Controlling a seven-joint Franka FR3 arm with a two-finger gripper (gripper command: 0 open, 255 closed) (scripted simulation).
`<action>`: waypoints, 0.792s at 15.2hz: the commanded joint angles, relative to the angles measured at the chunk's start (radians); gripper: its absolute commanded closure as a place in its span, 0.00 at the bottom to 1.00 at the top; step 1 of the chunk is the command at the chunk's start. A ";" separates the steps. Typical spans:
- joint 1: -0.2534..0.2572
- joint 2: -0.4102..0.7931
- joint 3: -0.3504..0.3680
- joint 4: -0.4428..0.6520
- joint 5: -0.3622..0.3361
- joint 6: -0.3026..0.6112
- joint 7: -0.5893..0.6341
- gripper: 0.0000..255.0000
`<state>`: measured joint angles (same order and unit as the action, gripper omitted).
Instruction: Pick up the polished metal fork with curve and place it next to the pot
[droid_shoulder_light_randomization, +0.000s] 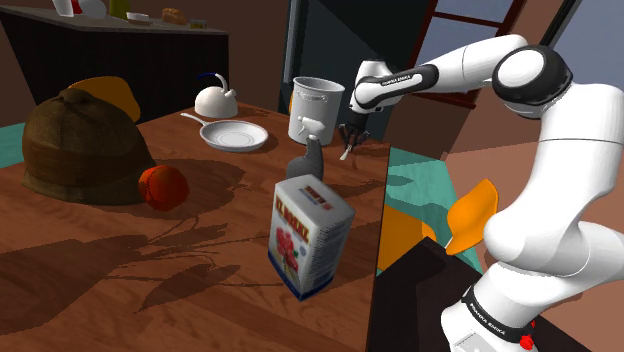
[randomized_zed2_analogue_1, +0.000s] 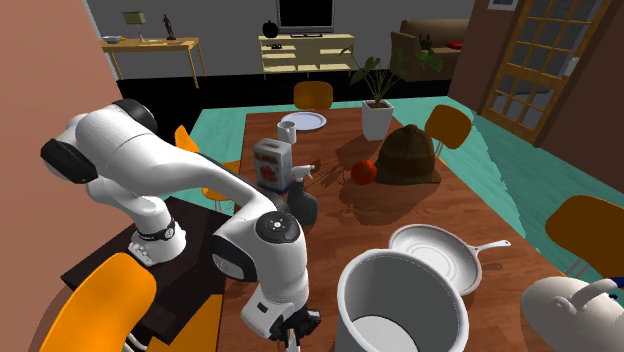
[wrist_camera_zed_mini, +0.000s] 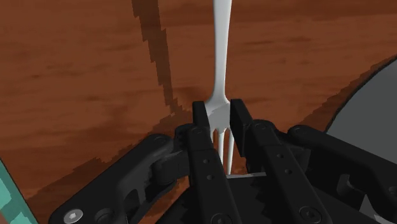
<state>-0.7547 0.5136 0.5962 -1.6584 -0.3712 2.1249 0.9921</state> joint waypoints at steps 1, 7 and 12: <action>0.002 0.012 -0.006 -0.013 -0.009 0.023 0.006 1.00; 0.003 0.016 -0.008 -0.017 -0.013 0.031 0.009 1.00; 0.003 0.016 -0.008 -0.016 -0.013 0.031 0.009 0.00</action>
<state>-0.7515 0.5299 0.5882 -1.6747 -0.3842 2.1556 1.0008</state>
